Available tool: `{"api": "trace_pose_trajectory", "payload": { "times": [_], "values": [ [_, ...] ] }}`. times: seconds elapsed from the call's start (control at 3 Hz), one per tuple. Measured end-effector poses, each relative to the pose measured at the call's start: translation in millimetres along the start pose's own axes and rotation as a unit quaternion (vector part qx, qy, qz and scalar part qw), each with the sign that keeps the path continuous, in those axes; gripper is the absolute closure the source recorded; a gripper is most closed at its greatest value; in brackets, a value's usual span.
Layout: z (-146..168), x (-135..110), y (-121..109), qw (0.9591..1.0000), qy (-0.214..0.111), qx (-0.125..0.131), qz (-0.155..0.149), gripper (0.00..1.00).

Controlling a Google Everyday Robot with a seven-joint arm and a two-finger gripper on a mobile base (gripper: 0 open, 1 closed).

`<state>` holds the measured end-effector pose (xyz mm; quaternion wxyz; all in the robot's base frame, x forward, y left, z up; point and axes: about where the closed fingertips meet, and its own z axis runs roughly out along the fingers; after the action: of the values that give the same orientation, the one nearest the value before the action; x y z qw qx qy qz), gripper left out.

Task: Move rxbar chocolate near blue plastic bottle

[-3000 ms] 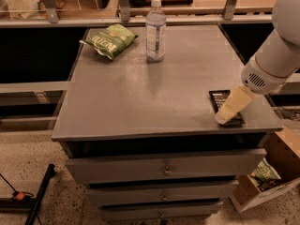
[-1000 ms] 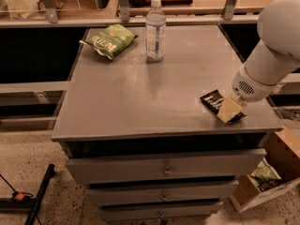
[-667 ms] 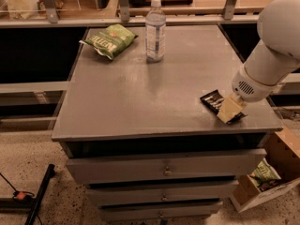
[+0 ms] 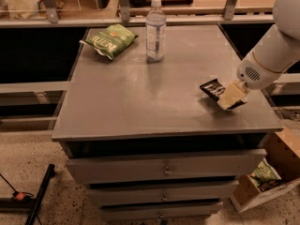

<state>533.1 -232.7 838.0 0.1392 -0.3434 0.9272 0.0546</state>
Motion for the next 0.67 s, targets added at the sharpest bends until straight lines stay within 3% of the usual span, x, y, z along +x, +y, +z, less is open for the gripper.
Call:
{"api": "trace_pose_trajectory", "payload": {
  "times": [0.67],
  "values": [
    [7, -59, -2, 0.9977, -0.048, -0.025, -0.041, 1.00]
  ]
}}
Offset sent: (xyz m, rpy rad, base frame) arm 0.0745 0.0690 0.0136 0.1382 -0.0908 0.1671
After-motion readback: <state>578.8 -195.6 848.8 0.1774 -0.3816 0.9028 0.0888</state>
